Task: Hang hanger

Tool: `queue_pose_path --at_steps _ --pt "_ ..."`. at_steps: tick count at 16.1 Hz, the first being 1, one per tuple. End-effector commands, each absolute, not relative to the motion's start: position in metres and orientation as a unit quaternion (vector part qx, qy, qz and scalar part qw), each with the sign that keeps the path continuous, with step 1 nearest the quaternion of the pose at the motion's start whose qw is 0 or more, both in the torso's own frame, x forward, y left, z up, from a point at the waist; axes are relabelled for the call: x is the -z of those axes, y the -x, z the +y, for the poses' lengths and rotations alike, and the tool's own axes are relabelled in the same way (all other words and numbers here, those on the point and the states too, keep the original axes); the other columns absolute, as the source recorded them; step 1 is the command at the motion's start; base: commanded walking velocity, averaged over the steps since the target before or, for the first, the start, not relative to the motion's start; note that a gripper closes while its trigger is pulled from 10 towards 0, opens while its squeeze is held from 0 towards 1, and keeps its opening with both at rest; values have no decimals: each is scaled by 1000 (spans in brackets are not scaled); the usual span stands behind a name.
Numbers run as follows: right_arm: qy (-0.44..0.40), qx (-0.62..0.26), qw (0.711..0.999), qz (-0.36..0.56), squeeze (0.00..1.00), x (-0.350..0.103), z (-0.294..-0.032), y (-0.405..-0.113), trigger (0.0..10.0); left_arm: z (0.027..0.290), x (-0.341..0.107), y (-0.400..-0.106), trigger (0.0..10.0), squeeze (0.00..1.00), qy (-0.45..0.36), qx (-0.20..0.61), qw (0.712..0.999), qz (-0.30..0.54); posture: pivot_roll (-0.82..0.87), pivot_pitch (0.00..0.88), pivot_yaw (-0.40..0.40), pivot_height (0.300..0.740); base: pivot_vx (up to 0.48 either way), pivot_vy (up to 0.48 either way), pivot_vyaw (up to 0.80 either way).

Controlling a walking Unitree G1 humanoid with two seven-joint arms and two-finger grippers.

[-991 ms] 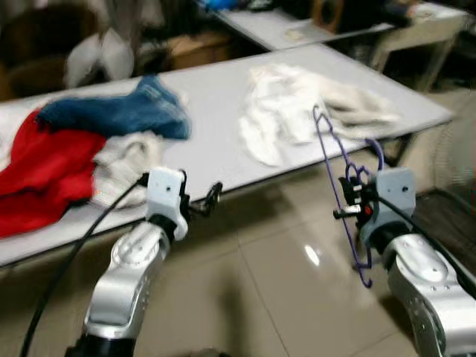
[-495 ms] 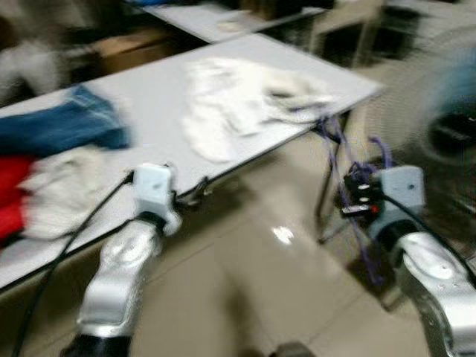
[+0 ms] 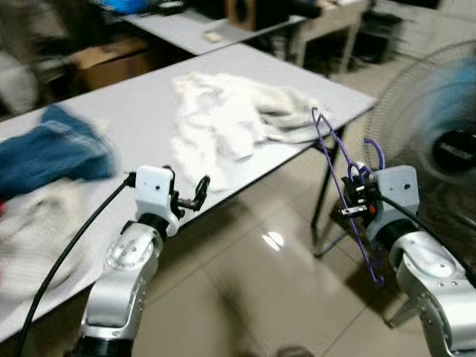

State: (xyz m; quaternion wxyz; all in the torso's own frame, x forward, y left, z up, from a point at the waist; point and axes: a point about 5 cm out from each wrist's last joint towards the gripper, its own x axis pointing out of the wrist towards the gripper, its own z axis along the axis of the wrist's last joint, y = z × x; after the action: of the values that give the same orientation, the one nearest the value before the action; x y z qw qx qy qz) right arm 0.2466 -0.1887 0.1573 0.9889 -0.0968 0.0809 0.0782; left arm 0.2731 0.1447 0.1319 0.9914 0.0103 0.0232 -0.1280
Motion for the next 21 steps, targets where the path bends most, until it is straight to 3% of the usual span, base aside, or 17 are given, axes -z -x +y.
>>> queue_pose_path --at_steps 1,9,11,14,17,21 --pt "95 -77 990 72 0 -163 -194 -247 10000 139 -132 -272 10000 1000 -7 130 991 20 -262 9 31 740 371 0 0" --pt "114 -159 979 55 0 -174 -187 -250 10000 135 -129 -252 10000 1000 28 84 996 17 -238 39 -42 740 278 0 0" --pt "117 -162 978 56 0 -173 -186 -252 10000 140 -128 -248 10000 886 20 81 996 20 -235 37 -49 740 0 0 0" --pt "149 -173 972 54 0 -173 -186 -256 10000 138 -130 -248 10000 867 32 55 998 20 -219 41 -47 740 0 0 0" --pt "157 -164 973 52 0 -172 -191 -259 10000 130 -130 -251 10000 867 22 62 998 22 -216 37 -40 740 0 -480 800" --pt "142 -130 980 48 0 -168 -194 -258 10000 131 -130 -256 10000 863 -6 69 997 24 -215 28 -12 740 0 -480 0"
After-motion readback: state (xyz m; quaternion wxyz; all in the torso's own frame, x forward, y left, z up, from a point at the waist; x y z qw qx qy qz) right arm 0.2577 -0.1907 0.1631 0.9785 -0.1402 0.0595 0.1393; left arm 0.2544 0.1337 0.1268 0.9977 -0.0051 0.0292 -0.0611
